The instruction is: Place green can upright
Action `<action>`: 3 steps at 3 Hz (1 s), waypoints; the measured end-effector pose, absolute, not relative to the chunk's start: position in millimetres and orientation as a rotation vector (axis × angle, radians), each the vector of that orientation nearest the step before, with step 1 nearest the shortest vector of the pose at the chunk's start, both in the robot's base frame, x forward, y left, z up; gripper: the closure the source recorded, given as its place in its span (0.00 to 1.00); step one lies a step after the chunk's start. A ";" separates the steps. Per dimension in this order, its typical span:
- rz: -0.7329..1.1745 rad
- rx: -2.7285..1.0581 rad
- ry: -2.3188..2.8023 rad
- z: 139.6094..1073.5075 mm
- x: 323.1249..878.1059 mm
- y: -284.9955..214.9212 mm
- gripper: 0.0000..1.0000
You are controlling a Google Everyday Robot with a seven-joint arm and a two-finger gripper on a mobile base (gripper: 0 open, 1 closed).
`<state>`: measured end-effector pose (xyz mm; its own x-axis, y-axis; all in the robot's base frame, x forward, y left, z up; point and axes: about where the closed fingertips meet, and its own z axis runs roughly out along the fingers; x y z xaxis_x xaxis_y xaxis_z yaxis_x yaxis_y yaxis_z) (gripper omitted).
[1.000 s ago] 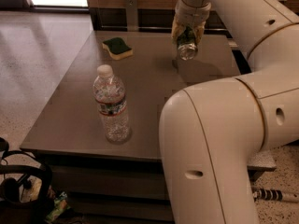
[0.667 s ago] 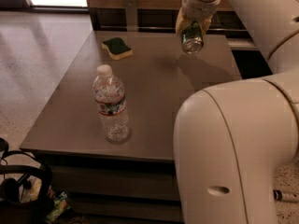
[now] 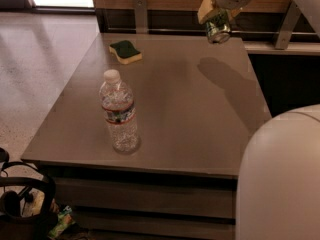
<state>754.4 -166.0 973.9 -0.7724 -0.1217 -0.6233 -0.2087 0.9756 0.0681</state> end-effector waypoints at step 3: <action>0.261 -0.677 2.161 1013.8 752.4 -172.7 1.00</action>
Offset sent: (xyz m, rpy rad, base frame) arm -0.0055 -0.0229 0.0653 -0.0430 -0.3083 0.4248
